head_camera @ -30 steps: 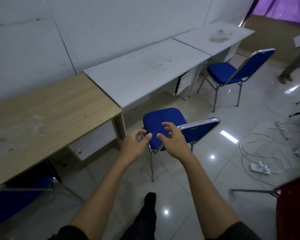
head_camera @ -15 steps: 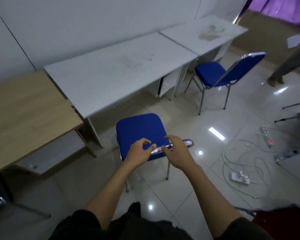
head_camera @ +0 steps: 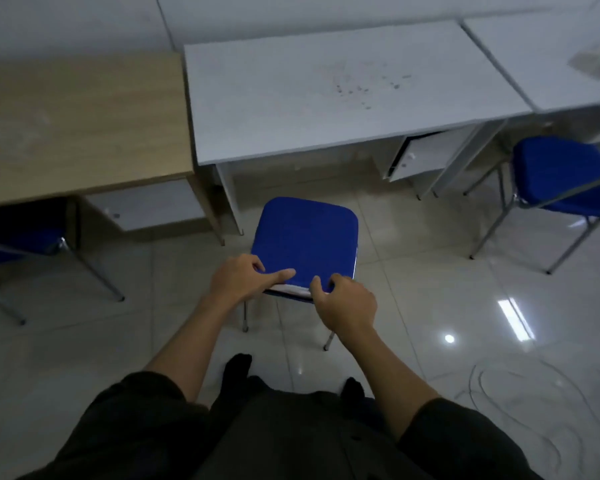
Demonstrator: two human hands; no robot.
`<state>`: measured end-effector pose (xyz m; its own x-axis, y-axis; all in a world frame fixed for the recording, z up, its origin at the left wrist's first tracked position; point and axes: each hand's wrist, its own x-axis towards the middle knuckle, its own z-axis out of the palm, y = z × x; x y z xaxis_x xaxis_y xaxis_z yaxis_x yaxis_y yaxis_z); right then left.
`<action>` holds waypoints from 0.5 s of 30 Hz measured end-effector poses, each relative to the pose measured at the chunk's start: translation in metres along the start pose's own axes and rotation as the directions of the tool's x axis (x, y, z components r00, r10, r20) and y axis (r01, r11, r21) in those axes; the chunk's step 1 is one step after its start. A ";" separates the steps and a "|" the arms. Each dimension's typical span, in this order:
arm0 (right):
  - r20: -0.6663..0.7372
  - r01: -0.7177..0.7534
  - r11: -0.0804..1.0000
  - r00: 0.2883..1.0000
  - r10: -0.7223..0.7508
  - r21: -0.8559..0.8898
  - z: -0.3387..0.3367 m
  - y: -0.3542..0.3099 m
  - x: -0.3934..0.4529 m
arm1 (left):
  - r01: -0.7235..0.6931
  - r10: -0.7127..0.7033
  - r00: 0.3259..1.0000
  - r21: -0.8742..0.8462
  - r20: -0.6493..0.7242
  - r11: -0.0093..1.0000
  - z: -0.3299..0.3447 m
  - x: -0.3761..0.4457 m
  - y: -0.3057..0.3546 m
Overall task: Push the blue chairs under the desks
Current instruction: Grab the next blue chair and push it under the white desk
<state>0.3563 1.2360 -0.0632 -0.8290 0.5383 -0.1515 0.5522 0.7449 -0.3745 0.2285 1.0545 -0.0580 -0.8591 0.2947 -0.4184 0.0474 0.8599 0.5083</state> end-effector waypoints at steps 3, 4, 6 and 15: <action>0.021 0.091 0.996 0.996 -0.091 0.004 -0.012 0.026 0.008 | 0.030 -0.031 0.999 -0.045 -0.028 0.999 0.013 -0.011 0.020; 0.035 0.118 0.993 0.992 -0.118 0.003 -0.016 0.037 0.012 | 0.043 -0.045 0.998 -0.060 -0.035 0.997 0.019 -0.016 0.027; 0.052 0.159 0.987 0.986 -0.159 -0.006 -0.024 0.058 0.020 | 0.070 -0.075 0.995 -0.089 -0.059 0.994 0.035 -0.026 0.041; 0.013 0.152 0.988 0.988 -0.152 0.013 -0.072 0.158 0.071 | 0.145 -0.205 0.955 -0.266 -0.216 0.953 0.114 -0.049 0.134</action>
<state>0.3914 1.4202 -0.0672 -0.9045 0.4135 -0.1049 0.4186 0.8131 -0.4046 0.3353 1.2024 -0.0553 -0.9399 0.0149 -0.3412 -0.2148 0.7510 0.6244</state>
